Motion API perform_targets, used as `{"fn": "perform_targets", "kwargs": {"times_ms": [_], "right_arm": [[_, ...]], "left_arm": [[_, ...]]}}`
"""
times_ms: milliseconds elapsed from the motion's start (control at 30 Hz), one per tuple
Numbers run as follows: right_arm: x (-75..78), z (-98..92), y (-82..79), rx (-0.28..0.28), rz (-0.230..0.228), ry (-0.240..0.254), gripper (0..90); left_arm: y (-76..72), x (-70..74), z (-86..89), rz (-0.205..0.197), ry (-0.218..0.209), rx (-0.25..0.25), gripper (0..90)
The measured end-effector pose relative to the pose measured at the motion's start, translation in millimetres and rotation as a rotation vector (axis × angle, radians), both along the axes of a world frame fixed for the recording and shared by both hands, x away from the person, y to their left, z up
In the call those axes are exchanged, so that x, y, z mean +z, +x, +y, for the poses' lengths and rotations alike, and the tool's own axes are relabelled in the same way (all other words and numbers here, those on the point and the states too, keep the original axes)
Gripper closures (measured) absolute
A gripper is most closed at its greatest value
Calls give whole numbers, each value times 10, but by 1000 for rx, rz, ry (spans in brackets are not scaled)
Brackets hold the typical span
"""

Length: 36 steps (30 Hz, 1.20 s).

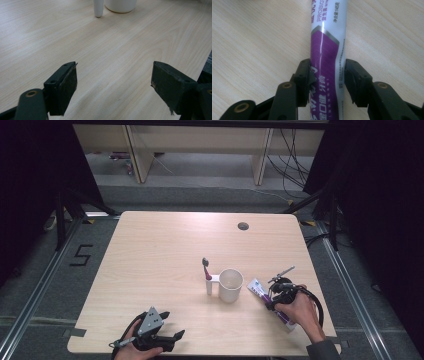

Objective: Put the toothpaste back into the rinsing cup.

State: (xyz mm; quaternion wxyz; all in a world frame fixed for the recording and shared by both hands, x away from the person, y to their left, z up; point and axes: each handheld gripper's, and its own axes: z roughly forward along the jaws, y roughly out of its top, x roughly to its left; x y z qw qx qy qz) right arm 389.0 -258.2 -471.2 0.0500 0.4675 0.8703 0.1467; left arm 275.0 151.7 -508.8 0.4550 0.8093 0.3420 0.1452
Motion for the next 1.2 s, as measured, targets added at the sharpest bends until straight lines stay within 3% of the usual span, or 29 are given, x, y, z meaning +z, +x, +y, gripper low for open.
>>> {"fn": "perform_targets", "kwargs": {"times_ms": [67, 100, 167, 200, 233, 333, 400, 467, 500, 533, 767, 933, 967, 1000, 1033, 1067, 1167, 1200], "right_arm": [[3, -13, 23, 23, -2, -2, 596], [28, 6, 17, 2, 19, -2, 610], [53, -11, 58, 32, -1, -26, 748], [81, -39, 74, 39, 4, -63, 761], [81, -31, 69, 26, 11, -33, 758], [47, -33, 107, 27, 38, -41, 758], [33, -40, 133, 71, 40, -43, 755], [30, -3, 120, 35, 74, -45, 755], [20, -24, 144, 69, 52, -57, 754], [11, -23, 157, 77, 60, -59, 753], [-11, 42, 216, 97, 114, -115, 749], [-4, 99, 240, 77, 153, -148, 751], [-16, 77, 264, 138, 128, -150, 751], [-1, 110, 247, 104, 160, -152, 752], [5, 120, 243, 86, 158, -162, 752], [-13, 101, 259, 117, 152, -163, 753], [-5, 128, 280, 109, 173, -177, 754], [-10, 118, 289, 124, 176, -174, 754]], "left_arm": [[-5, -1, 0, 4, 1, 1, 201], [-5, -1, -2, 4, 0, -1, 201], [-2, -4, -9, 2, -5, -4, 201], [0, -8, -8, -2, 0, -7, 201], [-8, -8, -14, 3, -2, -7, 201], [-8, -6, -19, 4, -3, -8, 201], [-9, -8, -14, 5, 4, -9, 201], [-7, -7, -15, 5, 6, -9, 201], [-5, -8, -16, 6, 10, -8, 201], [-5, -11, -16, 7, 9, -10, 201], [-14, -14, -27, 0, -2, -7, 203], [-13, -14, -27, 1, 1, -10, 203], [-11, -14, -27, 0, 2, -10, 203], [-10, -15, -26, -1, 3, -13, 203], [-13, -21, -34, -2, -13, -10, 203], [-11, -5, -11, -1, 21, -16, 203], [-12, -15, -30, -1, -12, -10, 203], [-14, -7, -22, 0, 3, -11, 203]]}}
